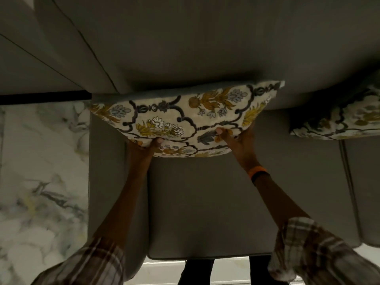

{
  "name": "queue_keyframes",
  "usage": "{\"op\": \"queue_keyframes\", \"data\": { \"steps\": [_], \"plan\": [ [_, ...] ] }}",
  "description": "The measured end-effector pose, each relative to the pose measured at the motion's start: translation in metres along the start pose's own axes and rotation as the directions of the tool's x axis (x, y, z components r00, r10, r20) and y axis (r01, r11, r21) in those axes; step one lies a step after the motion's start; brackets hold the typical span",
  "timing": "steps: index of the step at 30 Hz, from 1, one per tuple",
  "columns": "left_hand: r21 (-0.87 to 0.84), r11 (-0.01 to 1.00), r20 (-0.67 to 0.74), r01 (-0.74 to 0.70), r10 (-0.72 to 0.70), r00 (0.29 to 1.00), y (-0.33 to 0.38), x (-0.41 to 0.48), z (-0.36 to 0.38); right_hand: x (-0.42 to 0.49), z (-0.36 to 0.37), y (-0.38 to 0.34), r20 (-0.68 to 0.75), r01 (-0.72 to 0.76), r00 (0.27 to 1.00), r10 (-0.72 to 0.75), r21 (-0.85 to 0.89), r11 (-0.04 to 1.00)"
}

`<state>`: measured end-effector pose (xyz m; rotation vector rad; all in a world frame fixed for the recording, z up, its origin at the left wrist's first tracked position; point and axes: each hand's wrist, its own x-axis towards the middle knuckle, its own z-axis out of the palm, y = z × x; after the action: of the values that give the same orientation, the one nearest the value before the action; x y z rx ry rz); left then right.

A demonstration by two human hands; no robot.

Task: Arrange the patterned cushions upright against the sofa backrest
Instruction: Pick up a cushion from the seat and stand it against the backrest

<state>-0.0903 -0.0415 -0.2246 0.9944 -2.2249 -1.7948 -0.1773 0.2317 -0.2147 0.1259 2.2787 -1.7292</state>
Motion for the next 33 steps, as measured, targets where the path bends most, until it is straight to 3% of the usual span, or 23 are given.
{"op": "queue_keyframes", "data": {
  "steps": [5, 7, 10, 14, 17, 20, 23, 25, 28, 30, 33],
  "plan": [
    [0.119, 0.992, -0.063, -0.032, 0.039, 0.997, 0.009, -0.009, 0.011, 0.013, -0.016, -0.003, 0.079, 0.033, 0.996, -0.031, -0.020, 0.999],
    [0.164, 0.986, -0.166, 0.021, 0.006, 0.986, 0.000, -0.032, 0.020, 0.002, -0.021, 0.003, 0.068, 0.015, 0.998, -0.009, -0.081, 0.997],
    [0.420, 0.900, -0.236, 0.111, -0.010, 0.972, -0.023, -0.083, 0.053, -0.022, -0.041, 0.021, 0.038, -0.033, 0.998, 0.041, -0.199, 0.979],
    [0.520, 0.854, 0.056, -0.012, -0.020, 0.998, -0.032, -0.159, 0.122, -0.049, -0.098, 0.052, -0.015, -0.118, 0.993, 0.119, -0.336, 0.934],
    [0.567, 0.801, 0.313, -0.191, 0.005, 0.950, -0.028, -0.178, 0.181, -0.054, -0.164, 0.077, -0.067, -0.165, 0.986, 0.151, -0.406, 0.899],
    [0.533, 0.785, 0.457, -0.317, 0.049, 0.888, 0.000, -0.190, 0.256, -0.051, -0.244, 0.099, -0.122, -0.206, 0.978, 0.169, -0.433, 0.878],
    [0.475, 0.805, 0.520, -0.356, 0.069, 0.851, 0.020, -0.189, 0.329, -0.040, -0.325, 0.115, -0.199, -0.223, 0.967, 0.156, -0.374, 0.900],
    [0.434, 0.845, 0.509, -0.313, 0.057, 0.859, 0.034, -0.187, 0.377, -0.026, -0.378, 0.121, -0.306, -0.247, 0.936, 0.174, -0.219, 0.944],
    [0.285, 0.951, 0.438, -0.123, -0.014, 0.899, 0.064, -0.175, 0.438, 0.008, -0.456, 0.127, -0.445, -0.212, 0.877, 0.184, -0.014, 0.977],
    [0.147, 0.988, 0.414, -0.045, -0.021, 0.910, 0.081, -0.161, 0.472, 0.040, -0.509, 0.132, -0.415, -0.160, 0.902, 0.122, -0.059, 0.985],
    [0.014, 0.999, 0.420, -0.033, 0.024, 0.907, 0.102, -0.145, 0.507, 0.093, -0.561, 0.133, -0.174, -0.021, 0.985, -0.015, -0.205, 0.979]
  ]
}}
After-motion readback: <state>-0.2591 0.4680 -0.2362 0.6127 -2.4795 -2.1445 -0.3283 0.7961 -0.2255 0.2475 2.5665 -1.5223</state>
